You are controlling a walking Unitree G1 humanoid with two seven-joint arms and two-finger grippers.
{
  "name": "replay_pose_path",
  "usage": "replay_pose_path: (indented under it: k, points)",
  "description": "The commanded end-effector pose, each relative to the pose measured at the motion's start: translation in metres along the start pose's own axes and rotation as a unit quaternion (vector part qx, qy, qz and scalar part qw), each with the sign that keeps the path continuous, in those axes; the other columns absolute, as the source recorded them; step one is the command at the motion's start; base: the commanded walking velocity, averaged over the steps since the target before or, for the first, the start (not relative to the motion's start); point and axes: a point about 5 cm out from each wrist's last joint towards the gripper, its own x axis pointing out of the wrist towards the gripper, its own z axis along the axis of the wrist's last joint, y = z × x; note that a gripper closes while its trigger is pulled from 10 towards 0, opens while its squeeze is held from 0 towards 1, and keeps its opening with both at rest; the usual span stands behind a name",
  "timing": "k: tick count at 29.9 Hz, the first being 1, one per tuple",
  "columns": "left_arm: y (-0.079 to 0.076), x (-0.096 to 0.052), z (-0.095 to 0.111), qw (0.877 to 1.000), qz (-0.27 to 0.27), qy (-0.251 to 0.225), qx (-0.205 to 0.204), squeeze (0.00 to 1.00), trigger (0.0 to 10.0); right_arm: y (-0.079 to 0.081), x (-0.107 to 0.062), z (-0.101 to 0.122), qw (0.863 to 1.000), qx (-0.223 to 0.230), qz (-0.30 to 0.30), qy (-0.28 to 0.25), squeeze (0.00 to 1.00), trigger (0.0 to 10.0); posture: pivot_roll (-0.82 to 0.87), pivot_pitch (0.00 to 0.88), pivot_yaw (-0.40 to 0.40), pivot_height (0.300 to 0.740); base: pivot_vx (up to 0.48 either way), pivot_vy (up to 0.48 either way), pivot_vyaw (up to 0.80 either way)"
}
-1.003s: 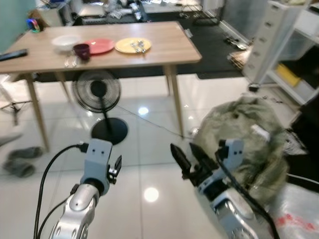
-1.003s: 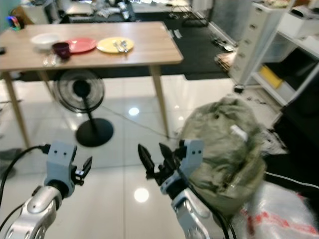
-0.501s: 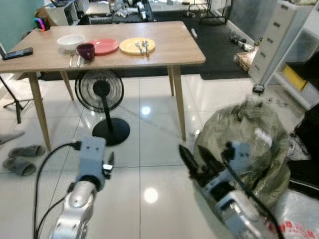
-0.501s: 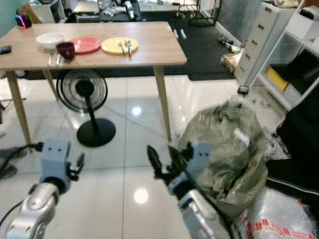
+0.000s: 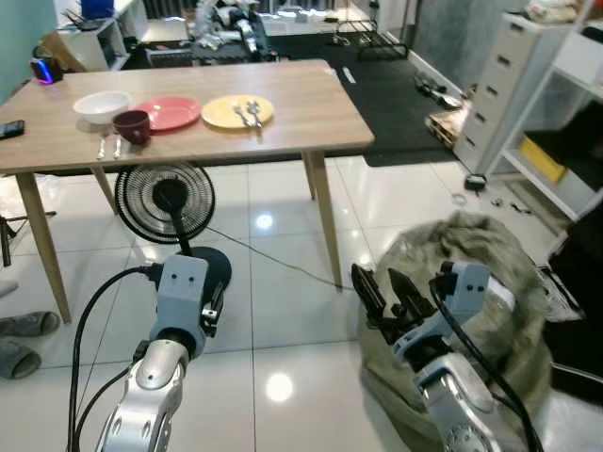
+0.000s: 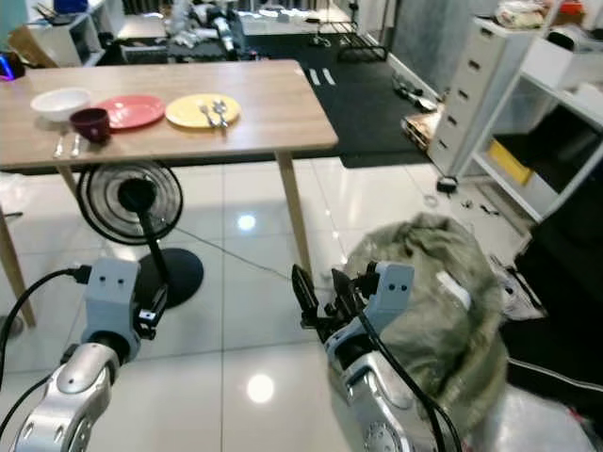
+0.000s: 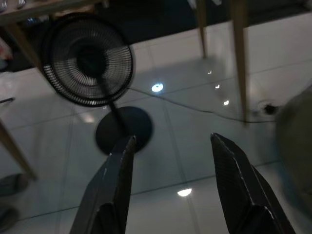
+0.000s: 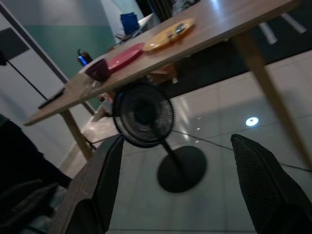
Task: Setting the table
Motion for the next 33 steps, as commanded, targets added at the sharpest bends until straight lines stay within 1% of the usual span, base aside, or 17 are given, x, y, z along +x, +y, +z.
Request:
replay_pose_path:
  k: [1,5,7,8,9,10,13,14,15,16,17,19,21,24,26,27,33]
  points:
    - [0.0,-0.001,-0.001,1.0,0.002,-0.003,0.008,0.0,10.0,-0.001,0.0,-0.003,1.0,-0.001,0.0,0.007,0.0,10.0,-0.02,0.0,0.09,0.74,0.465,0.0,0.0]
    - [0.0,-0.002,0.001,1.0,0.001,-0.01,0.013,0.0,10.0,-0.004,0.001,-0.001,1.0,-0.004,-0.005,0.001,0.0,10.0,-0.01,0.0,0.09,0.74,0.469,0.0,0.0]
    - [0.002,-0.003,0.006,0.999,0.001,-0.03,0.016,0.0,10.0,-0.012,0.004,0.007,0.998,-0.052,-0.029,-0.019,0.0,10.0,-0.01,0.0,0.09,0.74,0.469,0.0,0.0]
    - [0.002,-0.003,0.012,0.999,-0.001,-0.047,0.017,0.0,10.0,-0.019,0.005,0.015,0.994,-0.09,-0.058,-0.038,0.0,10.0,-0.01,0.0,0.088,0.74,0.469,0.0,0.0]
    - [0.002,-0.003,0.012,0.999,-0.001,-0.047,0.017,0.0,10.0,-0.019,0.005,0.015,0.994,-0.09,-0.058,-0.038,0.0,10.0,-0.01,0.0,0.088,0.74,0.469,0.0,0.0]
    - [0.002,-0.003,0.017,0.998,-0.002,-0.062,0.019,0.0,10.0,-0.026,0.005,0.023,0.988,-0.121,-0.082,-0.054,0.0,10.0,0.0,0.0,0.088,0.74,0.469,0.0,0.0]
    - [-0.003,-0.003,0.034,0.994,-0.016,-0.102,0.028,0.0,10.0,-0.046,0.001,0.046,0.97,-0.168,-0.146,-0.096,0.0,10.0,-0.01,0.0,0.095,0.74,0.471,0.0,0.0]
    - [-0.003,-0.003,0.034,0.994,-0.016,-0.102,0.028,0.0,10.0,-0.046,0.001,0.046,0.97,-0.168,-0.146,-0.096,0.0,10.0,-0.01,0.0,0.095,0.74,0.472,0.0,0.0]
    - [-0.004,-0.003,0.038,0.993,-0.02,-0.111,0.031,0.0,10.0,-0.05,-0.001,0.051,0.966,-0.177,-0.159,-0.105,0.0,10.0,-0.01,0.0,0.097,0.74,0.472,0.0,0.0]
    - [-0.004,-0.003,0.038,0.993,-0.02,-0.111,0.031,0.0,10.0,-0.05,-0.001,0.051,0.966,-0.177,-0.159,-0.105,0.0,10.0,-0.01,0.0,0.097,0.74,0.472,0.0,0.0]
    - [-0.009,-0.003,0.044,0.991,-0.032,-0.128,0.041,0.0,10.0,-0.057,-0.005,0.059,0.959,-0.193,-0.175,-0.114,0.0,10.0,-0.02,0.0,0.105,0.74,0.472,0.0,0.0]
    - [-0.015,-0.004,0.052,0.986,-0.046,-0.148,0.053,0.0,10.0,-0.063,-0.009,0.067,0.953,-0.208,-0.186,-0.122,0.0,10.0,-0.02,0.0,0.109,0.74,0.472,0.0,0.0]
    - [-0.017,-0.004,0.056,0.984,-0.052,-0.158,0.057,0.0,10.0,-0.064,-0.011,0.069,0.951,-0.214,-0.184,-0.124,0.0,10.0,-0.02,0.0,0.113,0.74,0.472,0.0,0.0]
    - [-0.02,-0.004,0.065,0.981,-0.059,-0.176,0.057,0.0,10.0,-0.06,-0.008,0.067,0.955,-0.216,-0.164,-0.12,0.0,10.0,-0.02,0.0,0.12,0.74,0.472,0.0,0.0]
    - [-0.02,-0.004,0.065,0.981,-0.059,-0.176,0.057,0.0,10.0,-0.06,-0.008,0.067,0.955,-0.216,-0.164,-0.12,0.0,10.0,-0.02,0.0,0.12,0.74,0.472,0.0,0.0]
    - [-0.018,-0.003,0.068,0.981,-0.058,-0.179,0.05,0.0,10.0,-0.057,-0.005,0.065,0.958,-0.214,-0.149,-0.116,0.0,10.0,-0.02,0.0,0.117,0.74,0.472,0.0,0.0]
    - [-0.015,0.0,0.07,0.981,-0.057,-0.18,0.041,0.0,10.0,-0.053,-0.001,0.062,0.96,-0.222,-0.128,-0.111,0.0,10.0,-0.02,0.0,0.114,0.74,0.472,0.0,0.0]
